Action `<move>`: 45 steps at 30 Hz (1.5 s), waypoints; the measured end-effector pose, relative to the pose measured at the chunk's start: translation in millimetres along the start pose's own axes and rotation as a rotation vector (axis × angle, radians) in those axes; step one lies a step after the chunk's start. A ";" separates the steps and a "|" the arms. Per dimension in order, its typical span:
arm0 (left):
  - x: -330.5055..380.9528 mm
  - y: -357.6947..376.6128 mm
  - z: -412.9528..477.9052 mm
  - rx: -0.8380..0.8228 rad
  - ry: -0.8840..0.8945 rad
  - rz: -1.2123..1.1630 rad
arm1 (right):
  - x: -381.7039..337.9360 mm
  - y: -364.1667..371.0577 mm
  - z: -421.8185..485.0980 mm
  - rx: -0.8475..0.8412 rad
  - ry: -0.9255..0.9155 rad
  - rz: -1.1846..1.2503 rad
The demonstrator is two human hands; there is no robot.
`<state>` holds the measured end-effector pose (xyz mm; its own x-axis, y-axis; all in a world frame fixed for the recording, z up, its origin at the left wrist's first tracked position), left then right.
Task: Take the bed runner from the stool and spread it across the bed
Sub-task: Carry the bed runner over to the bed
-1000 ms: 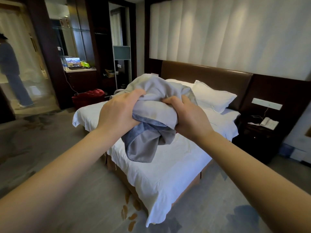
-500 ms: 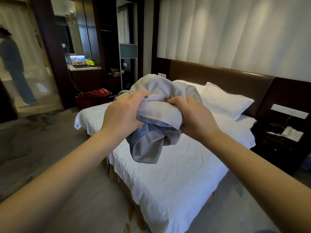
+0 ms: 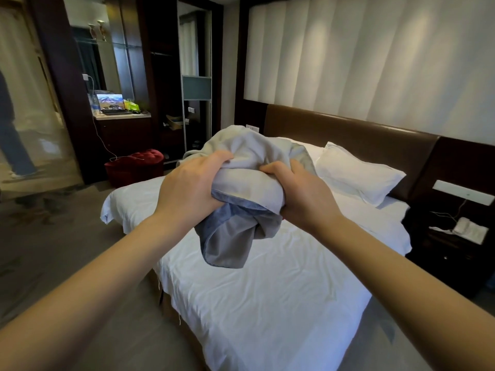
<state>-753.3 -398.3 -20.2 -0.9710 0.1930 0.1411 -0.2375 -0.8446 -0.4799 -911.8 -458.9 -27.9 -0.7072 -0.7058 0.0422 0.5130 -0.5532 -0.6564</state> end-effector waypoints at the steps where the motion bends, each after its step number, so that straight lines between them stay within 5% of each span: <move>1: -9.5 5.5 4.8 -0.002 0.003 -0.003 | 0.0 8.5 6.3 -0.001 0.004 -0.002; 22: -218.0 103.7 94.7 -0.080 0.108 -0.203 | -26.2 177.1 147.5 0.031 0.110 -0.108; 45: -362.7 266.2 207.2 -0.090 0.130 -0.222 | 44.4 336.6 292.0 0.024 0.135 -0.162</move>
<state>-458.8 -796.6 -19.7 -0.8889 0.4356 0.1415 -0.4403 -0.7277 -0.5259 -628.4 -805.7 -27.0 -0.8393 -0.5419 0.0434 0.3976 -0.6664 -0.6307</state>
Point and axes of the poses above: each hand's wrist, its own z-axis towards the middle knuckle, its own y-axis out of the palm, x = y × z, the point moved 8 cm from there along z, towards the middle knuckle, and after that the axes turned 12 degrees about x, right-handed, at the moved point
